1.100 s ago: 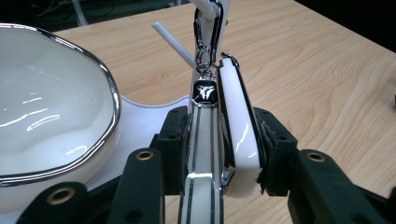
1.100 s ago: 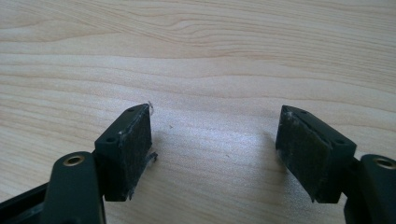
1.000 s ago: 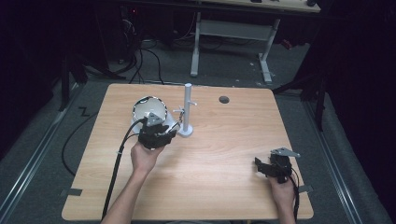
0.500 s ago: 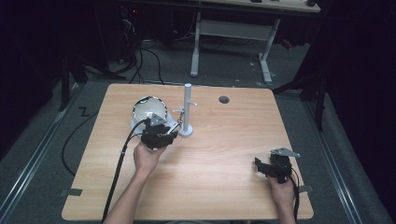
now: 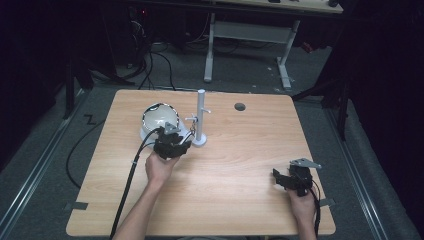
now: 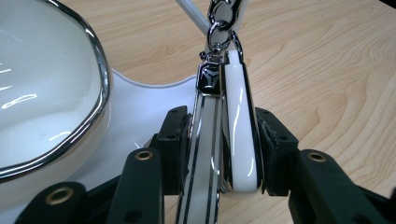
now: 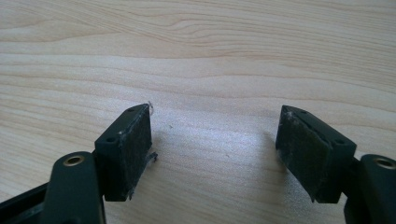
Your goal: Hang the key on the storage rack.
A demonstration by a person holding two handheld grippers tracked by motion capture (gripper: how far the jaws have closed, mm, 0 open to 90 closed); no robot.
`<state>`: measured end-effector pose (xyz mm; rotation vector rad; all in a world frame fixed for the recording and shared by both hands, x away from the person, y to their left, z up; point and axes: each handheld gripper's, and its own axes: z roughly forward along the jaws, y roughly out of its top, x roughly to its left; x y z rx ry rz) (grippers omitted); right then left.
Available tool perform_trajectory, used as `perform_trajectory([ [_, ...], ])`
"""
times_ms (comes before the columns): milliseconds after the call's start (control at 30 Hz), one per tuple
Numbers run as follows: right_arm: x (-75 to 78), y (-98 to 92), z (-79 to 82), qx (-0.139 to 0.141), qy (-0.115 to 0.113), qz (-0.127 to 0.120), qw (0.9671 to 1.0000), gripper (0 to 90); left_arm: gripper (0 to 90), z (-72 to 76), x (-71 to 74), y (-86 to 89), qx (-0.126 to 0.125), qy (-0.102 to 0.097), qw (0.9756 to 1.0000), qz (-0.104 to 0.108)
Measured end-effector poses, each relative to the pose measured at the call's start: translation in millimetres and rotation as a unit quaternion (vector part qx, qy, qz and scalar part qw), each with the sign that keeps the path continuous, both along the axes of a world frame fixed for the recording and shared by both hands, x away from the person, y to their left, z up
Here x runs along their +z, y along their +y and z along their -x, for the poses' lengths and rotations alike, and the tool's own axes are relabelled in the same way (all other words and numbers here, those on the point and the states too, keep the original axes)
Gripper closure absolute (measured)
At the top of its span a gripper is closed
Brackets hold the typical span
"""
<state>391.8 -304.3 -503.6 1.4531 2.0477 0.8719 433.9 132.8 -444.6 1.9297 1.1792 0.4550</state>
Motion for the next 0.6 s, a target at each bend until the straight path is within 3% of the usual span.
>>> perform_trajectory([
  [600,0.0,0.0,0.0,0.000,0.000,0.000,1.0000,27.1,58.2,-9.5,-12.1,-5.9,0.011,0.016,0.9998,0.009],
])
